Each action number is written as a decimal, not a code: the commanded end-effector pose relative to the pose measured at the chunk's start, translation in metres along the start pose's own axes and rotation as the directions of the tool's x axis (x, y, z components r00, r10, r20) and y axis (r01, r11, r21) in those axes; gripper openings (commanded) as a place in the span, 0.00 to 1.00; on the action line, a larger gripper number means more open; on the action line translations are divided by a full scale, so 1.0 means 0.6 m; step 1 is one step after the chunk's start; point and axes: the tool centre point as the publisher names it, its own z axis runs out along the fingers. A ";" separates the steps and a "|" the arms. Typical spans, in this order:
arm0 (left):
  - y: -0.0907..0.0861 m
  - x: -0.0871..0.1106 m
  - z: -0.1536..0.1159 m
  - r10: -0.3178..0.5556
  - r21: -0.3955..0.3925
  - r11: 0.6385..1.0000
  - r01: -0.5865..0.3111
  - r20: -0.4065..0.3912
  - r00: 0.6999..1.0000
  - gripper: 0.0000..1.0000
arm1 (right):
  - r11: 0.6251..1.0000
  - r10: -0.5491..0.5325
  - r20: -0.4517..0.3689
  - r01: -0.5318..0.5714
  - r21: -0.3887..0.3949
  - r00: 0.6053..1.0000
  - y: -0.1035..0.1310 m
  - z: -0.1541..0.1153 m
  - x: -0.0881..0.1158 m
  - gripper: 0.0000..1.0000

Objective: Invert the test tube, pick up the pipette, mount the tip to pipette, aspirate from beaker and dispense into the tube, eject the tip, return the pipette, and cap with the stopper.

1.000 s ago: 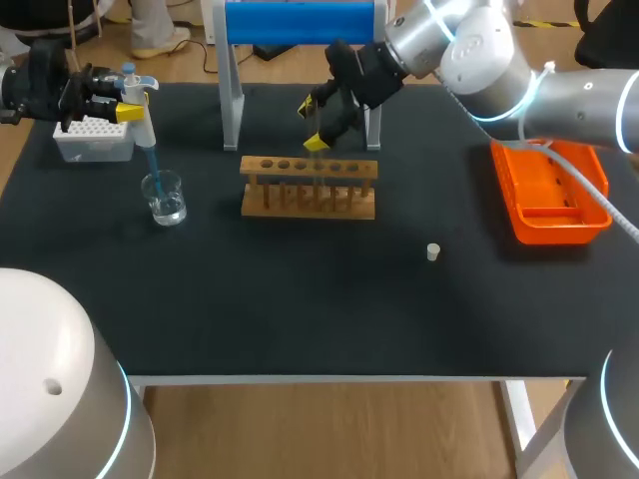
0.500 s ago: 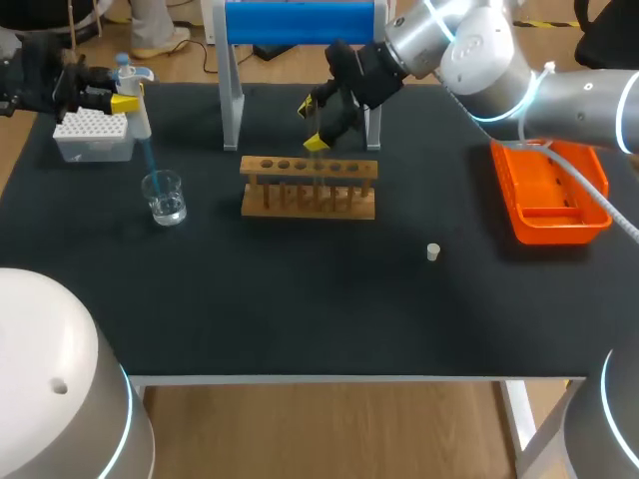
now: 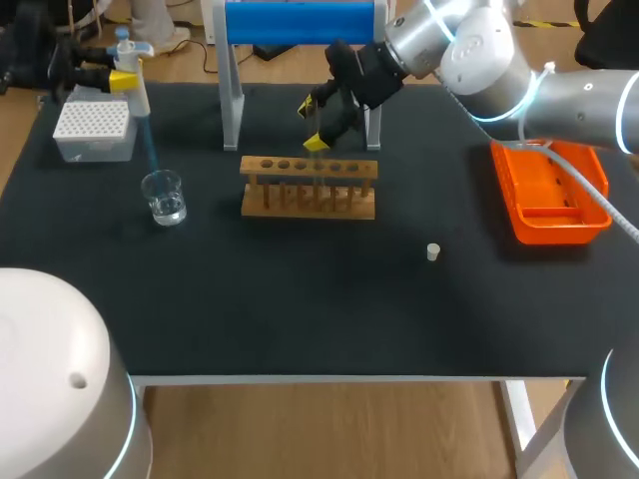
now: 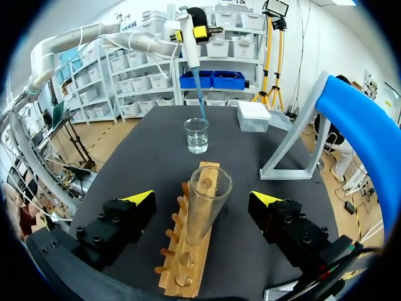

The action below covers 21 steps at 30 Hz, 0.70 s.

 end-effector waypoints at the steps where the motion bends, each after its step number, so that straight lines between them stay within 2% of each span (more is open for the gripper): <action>1: -0.030 0.008 0.009 0.005 -0.047 0.999 -0.004 0.026 1.000 0.00 | 1.000 0.001 -0.002 -0.001 0.005 1.000 0.001 -0.003 0.000 1.00; 7: -0.064 0.010 0.022 -0.006 -0.049 0.999 0.009 0.049 0.999 0.00 | 1.000 0.001 -0.002 -0.001 0.005 1.000 0.001 -0.003 0.000 1.00; 10: -0.086 0.008 0.036 -0.029 -0.020 0.999 0.030 0.052 0.998 0.00 | 1.000 0.001 -0.002 -0.001 0.005 1.000 0.001 -0.003 0.000 1.00; 21: -0.208 -0.020 0.136 -0.060 -0.010 0.998 0.060 -0.018 0.998 0.00 | 1.000 0.001 -0.002 -0.001 0.005 1.000 0.001 -0.003 0.000 1.00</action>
